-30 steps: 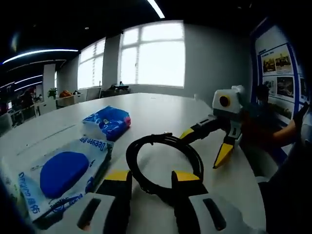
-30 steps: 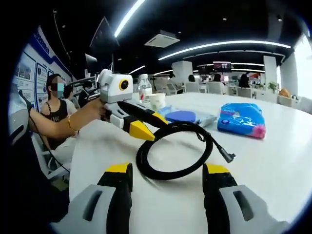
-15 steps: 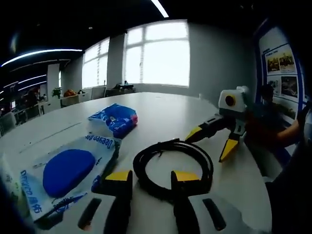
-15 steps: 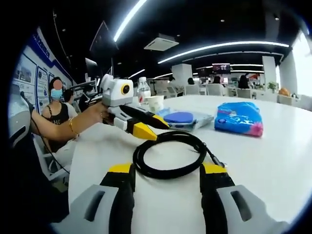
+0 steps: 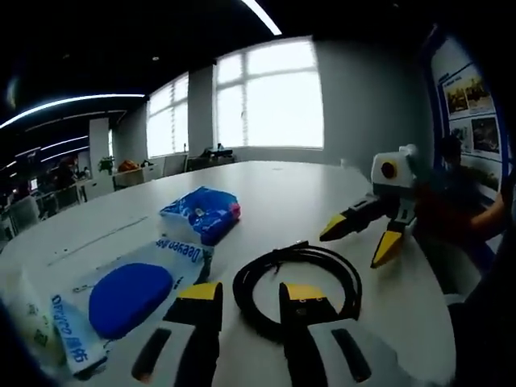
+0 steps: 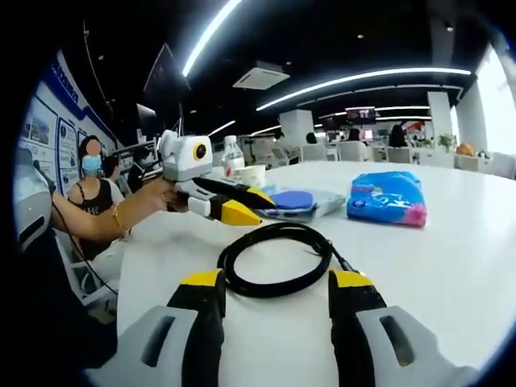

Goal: Arrange the tabletop items into an orderly group along one side of the table until the central work area is clear of visible clutter.

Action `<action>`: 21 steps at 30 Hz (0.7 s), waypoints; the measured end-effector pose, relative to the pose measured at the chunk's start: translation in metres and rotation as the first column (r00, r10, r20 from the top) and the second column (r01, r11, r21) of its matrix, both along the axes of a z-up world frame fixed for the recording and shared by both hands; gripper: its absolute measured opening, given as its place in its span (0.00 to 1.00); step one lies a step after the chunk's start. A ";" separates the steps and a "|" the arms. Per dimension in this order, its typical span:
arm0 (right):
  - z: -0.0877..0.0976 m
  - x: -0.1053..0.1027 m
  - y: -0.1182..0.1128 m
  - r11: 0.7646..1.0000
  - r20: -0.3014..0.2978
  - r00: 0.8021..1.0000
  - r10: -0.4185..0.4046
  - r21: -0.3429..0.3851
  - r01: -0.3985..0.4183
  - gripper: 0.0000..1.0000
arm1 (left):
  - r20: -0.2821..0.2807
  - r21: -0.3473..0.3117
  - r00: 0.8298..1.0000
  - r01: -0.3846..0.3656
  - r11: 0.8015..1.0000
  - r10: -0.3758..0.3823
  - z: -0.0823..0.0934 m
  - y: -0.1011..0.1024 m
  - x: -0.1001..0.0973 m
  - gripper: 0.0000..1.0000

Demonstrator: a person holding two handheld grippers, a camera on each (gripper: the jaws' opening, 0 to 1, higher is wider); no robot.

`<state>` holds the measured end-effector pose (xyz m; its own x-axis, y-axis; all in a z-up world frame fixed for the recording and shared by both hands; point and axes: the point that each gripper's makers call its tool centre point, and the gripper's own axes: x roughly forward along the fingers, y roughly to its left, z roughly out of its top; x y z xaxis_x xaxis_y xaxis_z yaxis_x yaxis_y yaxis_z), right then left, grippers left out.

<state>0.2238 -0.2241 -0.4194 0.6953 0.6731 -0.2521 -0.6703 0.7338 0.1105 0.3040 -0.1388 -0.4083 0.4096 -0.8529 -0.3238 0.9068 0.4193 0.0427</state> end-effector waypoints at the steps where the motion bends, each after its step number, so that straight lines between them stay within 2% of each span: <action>1: 0.000 0.000 0.000 1.000 0.000 1.000 -0.002 -0.002 0.002 0.50 | 0.001 0.003 1.000 -0.001 1.000 0.001 0.000 0.000 0.000 0.27; 6: 0.007 0.003 0.000 1.000 0.020 1.000 0.001 -0.018 0.000 0.50 | 0.007 -0.004 1.000 -0.003 1.000 0.003 0.007 -0.002 0.002 0.26; 7: 0.009 0.003 0.000 1.000 0.028 1.000 0.003 -0.019 -0.003 0.50 | -0.027 -0.059 0.999 -0.038 0.998 0.036 0.013 -0.004 0.004 0.26; 8: 0.010 0.005 -0.001 0.999 0.039 0.999 0.000 -0.032 0.002 0.49 | -0.037 -0.093 0.998 -0.048 0.995 0.045 0.018 -0.005 0.005 0.26; 9: 0.010 0.008 -0.006 0.997 0.063 0.998 -0.024 -0.075 0.029 0.48 | -0.035 -0.116 0.998 -0.057 0.992 0.053 0.022 -0.004 0.007 0.26; 11: 0.013 0.012 -0.011 0.987 0.127 0.991 -0.038 -0.148 0.057 0.47 | -0.017 -0.119 0.997 -0.071 0.990 0.070 0.025 -0.003 0.010 0.26; 12: 0.013 0.013 -0.012 0.985 0.137 0.990 -0.045 -0.159 0.067 0.46 | -0.002 -0.114 0.997 -0.079 0.990 0.080 0.026 -0.002 0.013 0.26; 15: 0.017 0.015 -0.016 0.986 0.146 0.988 -0.059 -0.144 0.080 0.43 | 0.012 -0.100 0.996 -0.092 0.991 0.093 0.028 -0.002 0.016 0.26; 16: 0.018 0.017 -0.018 0.986 0.149 0.987 -0.067 -0.142 0.089 0.42 | -0.002 -0.093 0.995 -0.102 0.990 0.102 0.027 -0.002 0.017 0.26; 21: 0.019 0.025 -0.030 0.980 0.146 0.983 -0.113 -0.147 0.135 0.43 | 0.010 -0.067 0.994 -0.110 0.992 0.111 0.027 -0.006 0.022 0.27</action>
<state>0.2492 -0.2537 -0.4005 0.8061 0.5394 -0.2435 -0.5737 0.8133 -0.0976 0.3258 -0.1443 -0.3811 0.5067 -0.8215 -0.2616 0.8542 0.5194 0.0235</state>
